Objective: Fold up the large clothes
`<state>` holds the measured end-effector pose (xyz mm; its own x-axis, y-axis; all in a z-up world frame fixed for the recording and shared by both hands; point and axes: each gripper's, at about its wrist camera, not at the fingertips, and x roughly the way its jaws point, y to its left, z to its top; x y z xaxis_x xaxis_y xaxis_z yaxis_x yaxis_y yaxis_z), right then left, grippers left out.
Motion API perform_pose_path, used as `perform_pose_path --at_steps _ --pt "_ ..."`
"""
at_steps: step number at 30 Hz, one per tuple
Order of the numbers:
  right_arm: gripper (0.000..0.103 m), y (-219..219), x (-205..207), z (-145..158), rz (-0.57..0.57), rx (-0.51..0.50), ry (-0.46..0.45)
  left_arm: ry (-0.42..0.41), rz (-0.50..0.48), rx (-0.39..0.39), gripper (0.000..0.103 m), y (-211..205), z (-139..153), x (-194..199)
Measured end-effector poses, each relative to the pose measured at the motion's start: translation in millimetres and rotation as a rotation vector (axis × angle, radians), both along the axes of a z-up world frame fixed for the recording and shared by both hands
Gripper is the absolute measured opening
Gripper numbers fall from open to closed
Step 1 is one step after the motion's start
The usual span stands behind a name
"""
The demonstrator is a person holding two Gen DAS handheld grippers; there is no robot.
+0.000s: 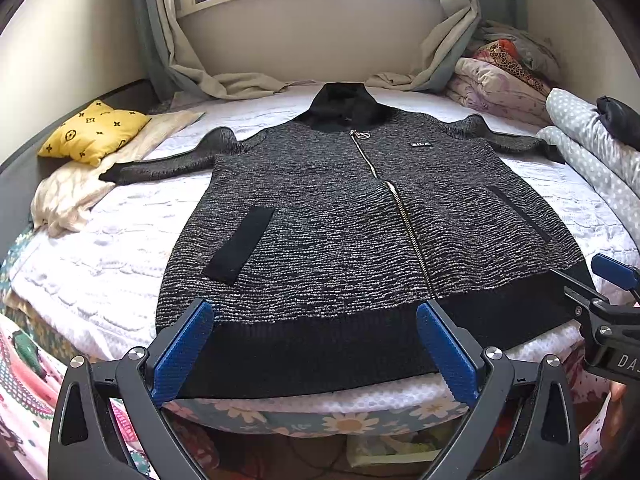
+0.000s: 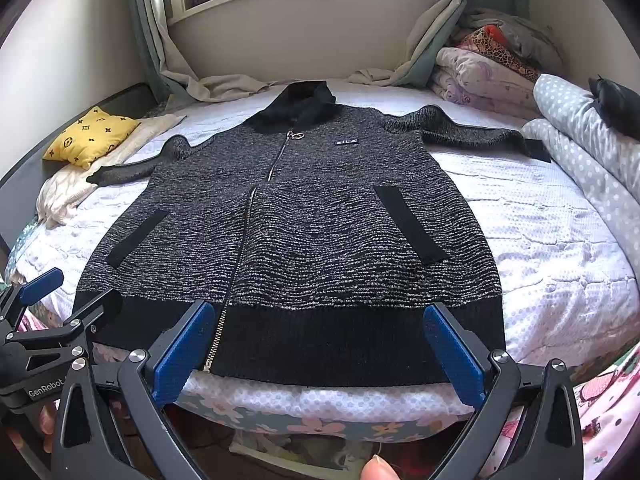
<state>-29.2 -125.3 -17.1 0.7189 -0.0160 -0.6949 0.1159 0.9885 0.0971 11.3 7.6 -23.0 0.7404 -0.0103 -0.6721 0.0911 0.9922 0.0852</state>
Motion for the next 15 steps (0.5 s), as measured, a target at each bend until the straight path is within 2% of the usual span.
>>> perform_pose_path --at_steps 15 --pt "0.103 0.0 3.3 -4.0 -0.003 0.006 0.016 0.015 -0.014 0.008 0.103 0.7 -4.3 0.3"
